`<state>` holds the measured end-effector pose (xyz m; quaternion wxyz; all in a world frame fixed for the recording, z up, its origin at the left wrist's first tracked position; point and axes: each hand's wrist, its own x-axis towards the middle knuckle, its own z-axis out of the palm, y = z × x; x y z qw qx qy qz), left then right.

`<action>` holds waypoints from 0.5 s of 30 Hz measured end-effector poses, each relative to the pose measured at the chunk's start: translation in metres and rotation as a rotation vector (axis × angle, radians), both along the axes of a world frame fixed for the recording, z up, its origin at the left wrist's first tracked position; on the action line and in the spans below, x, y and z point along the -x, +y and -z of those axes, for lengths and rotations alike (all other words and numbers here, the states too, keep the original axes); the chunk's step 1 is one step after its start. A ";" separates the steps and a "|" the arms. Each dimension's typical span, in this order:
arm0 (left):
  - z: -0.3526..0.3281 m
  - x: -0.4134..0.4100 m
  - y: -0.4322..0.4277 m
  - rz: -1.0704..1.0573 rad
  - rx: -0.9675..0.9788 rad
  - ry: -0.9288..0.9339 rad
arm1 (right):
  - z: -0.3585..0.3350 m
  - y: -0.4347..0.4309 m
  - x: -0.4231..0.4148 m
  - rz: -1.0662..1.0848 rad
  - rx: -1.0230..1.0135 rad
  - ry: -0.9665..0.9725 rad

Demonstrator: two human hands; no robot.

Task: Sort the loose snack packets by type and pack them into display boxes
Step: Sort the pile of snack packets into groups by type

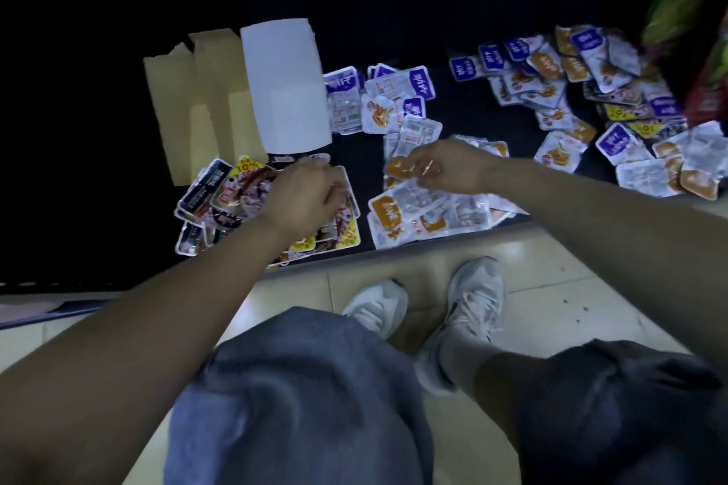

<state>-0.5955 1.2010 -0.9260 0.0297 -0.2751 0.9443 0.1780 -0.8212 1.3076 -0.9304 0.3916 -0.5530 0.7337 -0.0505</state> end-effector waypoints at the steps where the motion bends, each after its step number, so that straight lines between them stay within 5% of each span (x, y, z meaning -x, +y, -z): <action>1: 0.000 0.020 0.004 0.020 -0.043 0.003 | -0.002 0.009 0.017 0.001 -0.013 0.074; 6: 0.032 0.096 0.027 0.056 -0.239 -0.337 | 0.015 0.062 0.070 0.025 -0.100 0.187; 10: 0.064 0.110 0.039 -0.140 -0.285 -0.583 | 0.055 0.090 0.068 0.177 -0.217 0.239; 15: 0.085 0.117 0.054 -0.124 -0.275 -0.375 | 0.091 0.090 0.055 0.228 -0.053 0.330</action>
